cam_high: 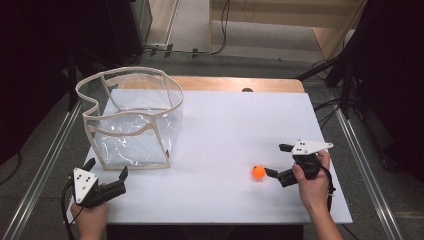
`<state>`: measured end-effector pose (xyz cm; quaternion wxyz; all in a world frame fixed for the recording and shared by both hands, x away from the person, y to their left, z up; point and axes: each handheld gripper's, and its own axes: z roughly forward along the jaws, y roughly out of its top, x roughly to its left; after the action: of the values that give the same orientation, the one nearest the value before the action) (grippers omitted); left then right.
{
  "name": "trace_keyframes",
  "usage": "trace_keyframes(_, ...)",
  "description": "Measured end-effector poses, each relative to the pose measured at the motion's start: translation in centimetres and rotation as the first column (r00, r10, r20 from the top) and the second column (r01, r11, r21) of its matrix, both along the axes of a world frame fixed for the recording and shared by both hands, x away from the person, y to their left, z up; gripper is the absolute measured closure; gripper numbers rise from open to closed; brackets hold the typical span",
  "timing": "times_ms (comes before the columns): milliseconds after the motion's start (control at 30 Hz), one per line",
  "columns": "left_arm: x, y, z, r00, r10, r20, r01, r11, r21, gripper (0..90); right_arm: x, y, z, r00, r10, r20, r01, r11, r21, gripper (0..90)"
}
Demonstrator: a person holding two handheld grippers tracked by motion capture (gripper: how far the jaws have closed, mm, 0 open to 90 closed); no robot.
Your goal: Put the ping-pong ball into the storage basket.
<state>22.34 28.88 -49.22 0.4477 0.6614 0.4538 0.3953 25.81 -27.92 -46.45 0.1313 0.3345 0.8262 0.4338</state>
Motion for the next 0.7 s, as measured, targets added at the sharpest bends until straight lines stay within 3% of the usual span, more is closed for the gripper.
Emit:
trace_keyframes(367,0.0,-0.1,0.0,1.0000,0.000,0.000,0.000,1.0000,0.003,0.0,0.8,1.3,0.0,0.9974,0.039,-0.061,-0.044,0.996,-0.083,0.0)
trace_keyframes(700,0.0,-0.1,0.0,1.0000,0.000,0.000,0.000,1.0000,0.003,0.0,1.3,2.0,0.0,0.9937,0.062,-0.093,-0.073,0.990,-0.122,0.0)
